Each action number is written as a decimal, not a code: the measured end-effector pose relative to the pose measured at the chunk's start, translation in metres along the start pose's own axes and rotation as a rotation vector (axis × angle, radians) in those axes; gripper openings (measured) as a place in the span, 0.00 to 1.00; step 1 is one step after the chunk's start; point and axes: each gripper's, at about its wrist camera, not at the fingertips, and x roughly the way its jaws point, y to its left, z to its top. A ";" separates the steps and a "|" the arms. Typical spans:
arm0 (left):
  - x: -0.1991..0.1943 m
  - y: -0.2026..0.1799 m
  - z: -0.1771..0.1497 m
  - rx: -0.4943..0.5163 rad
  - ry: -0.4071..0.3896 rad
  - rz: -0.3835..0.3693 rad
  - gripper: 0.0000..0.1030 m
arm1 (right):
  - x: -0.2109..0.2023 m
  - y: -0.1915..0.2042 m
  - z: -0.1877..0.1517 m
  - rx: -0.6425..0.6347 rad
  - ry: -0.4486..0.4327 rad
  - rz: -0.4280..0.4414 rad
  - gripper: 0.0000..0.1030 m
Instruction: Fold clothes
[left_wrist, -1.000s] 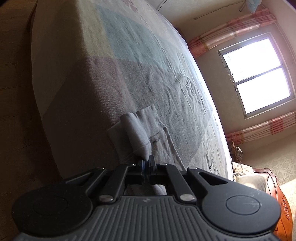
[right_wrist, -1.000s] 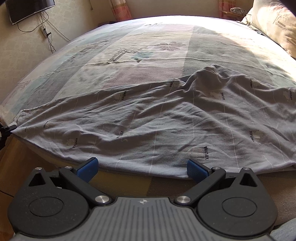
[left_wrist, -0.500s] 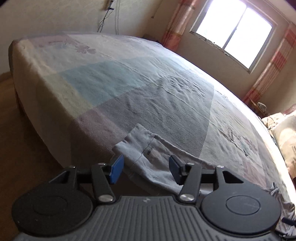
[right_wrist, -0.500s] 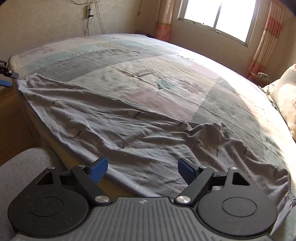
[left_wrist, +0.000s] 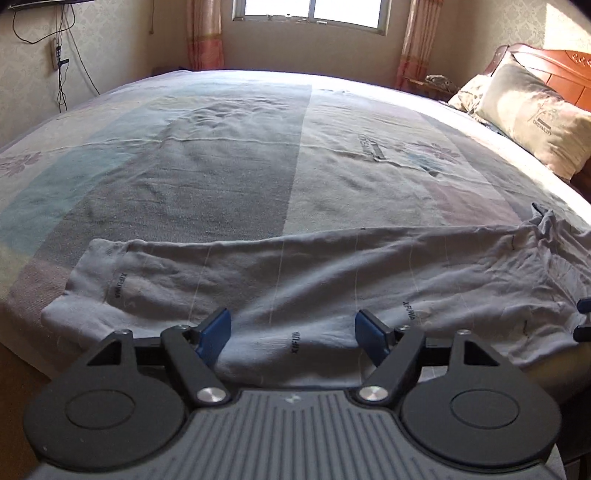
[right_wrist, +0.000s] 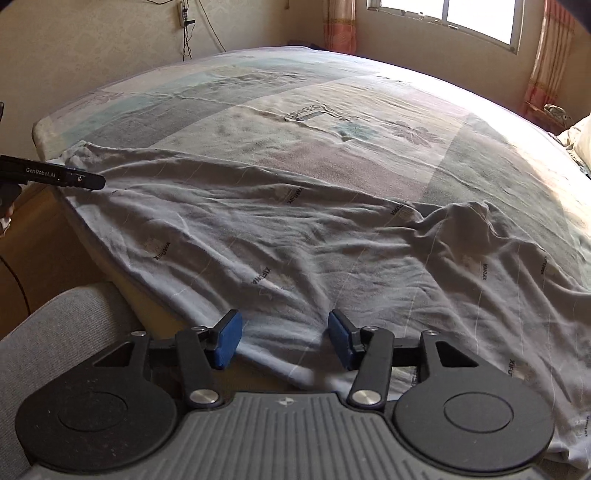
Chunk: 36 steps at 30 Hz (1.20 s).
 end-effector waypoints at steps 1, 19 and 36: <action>-0.003 -0.005 0.005 0.008 -0.004 -0.020 0.72 | -0.004 -0.007 0.002 0.018 -0.013 -0.005 0.55; 0.029 -0.089 0.030 0.089 0.121 -0.142 0.75 | 0.060 -0.152 0.062 0.369 -0.218 -0.092 0.51; 0.137 -0.243 0.083 0.052 0.255 -0.600 0.68 | 0.005 -0.186 0.011 0.297 -0.076 -0.209 0.87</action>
